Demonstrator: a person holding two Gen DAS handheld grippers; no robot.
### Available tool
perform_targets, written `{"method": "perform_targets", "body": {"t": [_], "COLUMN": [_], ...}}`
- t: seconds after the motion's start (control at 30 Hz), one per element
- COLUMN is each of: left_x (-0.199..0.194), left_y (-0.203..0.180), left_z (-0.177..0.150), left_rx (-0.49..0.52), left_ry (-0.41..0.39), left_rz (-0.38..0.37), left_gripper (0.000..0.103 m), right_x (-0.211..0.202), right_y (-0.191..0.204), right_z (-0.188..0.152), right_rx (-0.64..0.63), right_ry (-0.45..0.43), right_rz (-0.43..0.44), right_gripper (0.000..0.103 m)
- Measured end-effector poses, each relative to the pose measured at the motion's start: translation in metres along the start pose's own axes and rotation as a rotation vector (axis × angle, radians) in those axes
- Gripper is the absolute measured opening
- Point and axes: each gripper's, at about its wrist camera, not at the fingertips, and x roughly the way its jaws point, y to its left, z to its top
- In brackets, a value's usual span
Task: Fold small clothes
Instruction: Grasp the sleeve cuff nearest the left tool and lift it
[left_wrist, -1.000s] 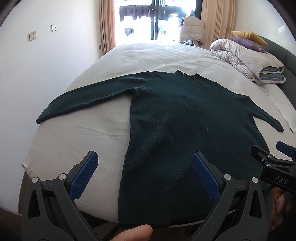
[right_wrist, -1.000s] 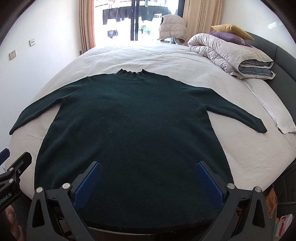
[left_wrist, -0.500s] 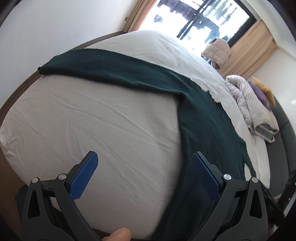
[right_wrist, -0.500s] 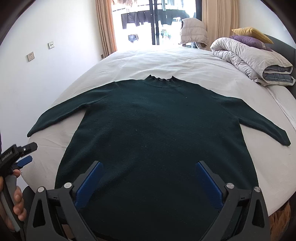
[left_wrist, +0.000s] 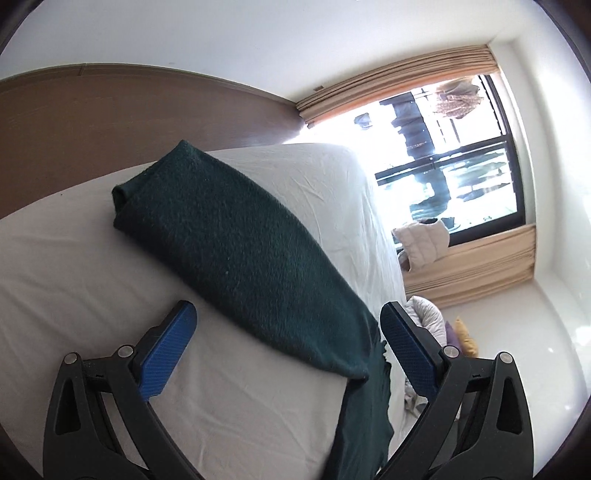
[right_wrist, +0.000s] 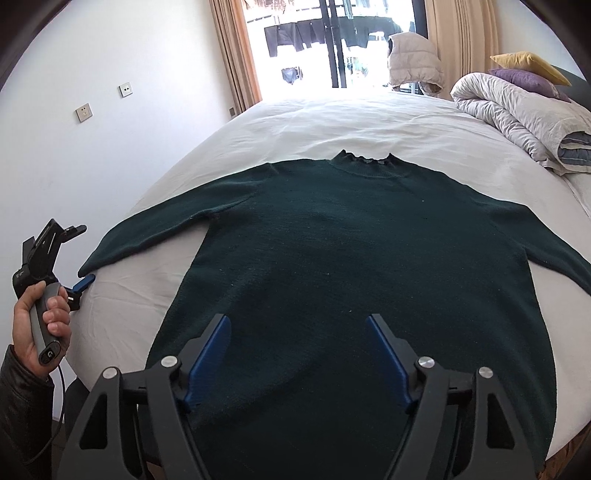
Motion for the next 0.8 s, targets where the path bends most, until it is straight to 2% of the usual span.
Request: {"method": "perform_targets", "body": {"t": [0.03, 0.1, 0.17, 0.2, 0.23, 0.27, 0.37, 0.47, 0.53, 0.7, 0.8], "left_x": [0.004, 0.012, 0.019, 0.024, 0.03, 0.032, 0.028, 0.032, 0.034, 0.06, 0.09], "left_y": [0.002, 0.003, 0.006, 0.009, 0.016, 0.019, 0.018, 0.001, -0.025, -0.14, -0.225], "left_z": [0.007, 0.018, 0.029, 0.035, 0.039, 0.043, 0.055, 0.057, 0.053, 0.028, -0.009], "left_rx": [-0.014, -0.034, -0.056, -0.076, -0.095, -0.116, -0.122, -0.056, 0.019, 0.29, 0.49], "left_ry": [-0.005, -0.015, -0.011, -0.003, 0.001, 0.003, -0.008, -0.035, -0.053, -0.049, -0.028], "left_rz": [-0.009, -0.01, -0.009, -0.011, -0.014, -0.015, -0.013, 0.027, 0.047, 0.053, 0.034], "left_gripper": [0.1, 0.089, 0.062, 0.053, 0.037, 0.03, 0.019, 0.011, 0.011, 0.01, 0.01], "right_x": [0.001, 0.002, 0.004, 0.004, 0.004, 0.004, 0.004, 0.004, 0.003, 0.001, -0.002], "right_y": [0.001, 0.002, 0.001, 0.0, -0.003, -0.005, -0.014, -0.026, -0.039, -0.077, -0.105], "right_z": [0.0, 0.0, -0.001, -0.001, -0.001, -0.002, -0.003, -0.006, -0.009, -0.017, -0.022], "right_rx": [0.001, 0.002, 0.006, 0.009, 0.015, 0.021, 0.04, 0.066, 0.094, 0.173, 0.228], "right_ry": [0.001, 0.001, 0.002, 0.003, 0.001, -0.001, -0.01, -0.02, -0.026, -0.038, -0.049], "right_rz": [0.005, 0.01, 0.009, 0.009, 0.011, 0.01, 0.002, -0.001, -0.004, -0.018, -0.035], "right_gripper": [0.077, 0.077, 0.077, 0.077, 0.077, 0.077, 0.077, 0.077, 0.077, 0.077, 0.077]}}
